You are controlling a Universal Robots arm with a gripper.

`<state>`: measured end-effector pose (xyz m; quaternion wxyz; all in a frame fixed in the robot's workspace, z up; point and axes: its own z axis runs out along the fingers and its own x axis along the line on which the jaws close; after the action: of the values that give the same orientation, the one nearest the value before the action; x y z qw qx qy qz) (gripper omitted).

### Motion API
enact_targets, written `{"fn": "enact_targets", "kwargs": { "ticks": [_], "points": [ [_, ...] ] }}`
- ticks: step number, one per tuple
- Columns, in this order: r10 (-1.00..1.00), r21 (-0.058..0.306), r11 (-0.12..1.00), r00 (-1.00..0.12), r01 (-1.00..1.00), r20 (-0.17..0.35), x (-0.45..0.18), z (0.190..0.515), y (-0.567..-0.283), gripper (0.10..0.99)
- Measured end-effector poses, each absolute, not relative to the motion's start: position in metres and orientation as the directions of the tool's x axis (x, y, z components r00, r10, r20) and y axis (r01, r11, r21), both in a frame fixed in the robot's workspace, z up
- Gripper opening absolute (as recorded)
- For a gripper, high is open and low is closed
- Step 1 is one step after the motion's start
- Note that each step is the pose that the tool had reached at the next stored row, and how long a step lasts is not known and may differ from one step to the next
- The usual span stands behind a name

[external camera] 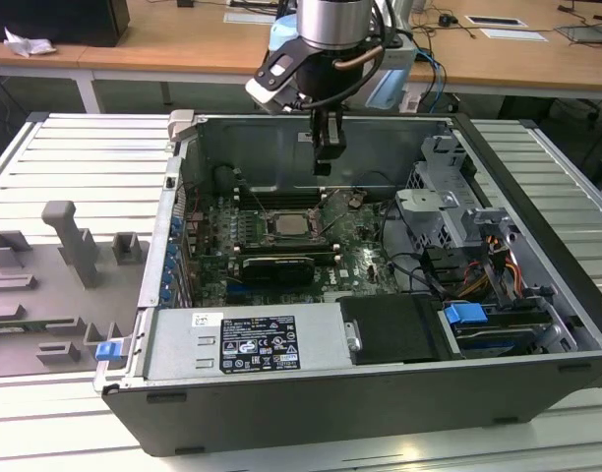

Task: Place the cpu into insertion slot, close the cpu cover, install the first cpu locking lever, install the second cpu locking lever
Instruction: 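Close the cpu cover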

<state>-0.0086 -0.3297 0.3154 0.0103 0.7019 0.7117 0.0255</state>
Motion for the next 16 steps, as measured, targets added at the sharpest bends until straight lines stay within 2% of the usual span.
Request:
{"fn": "enact_targets", "kwargs": {
  "ticks": [9,16],
  "points": [
    [1.0,0.053,0.017,-0.019,0.998,0.021,0.004,0.302,-0.33,0.106],
    [0.997,0.053,0.075,-0.076,0.996,0.021,0.011,0.284,-0.325,0.106]
  ]
}}
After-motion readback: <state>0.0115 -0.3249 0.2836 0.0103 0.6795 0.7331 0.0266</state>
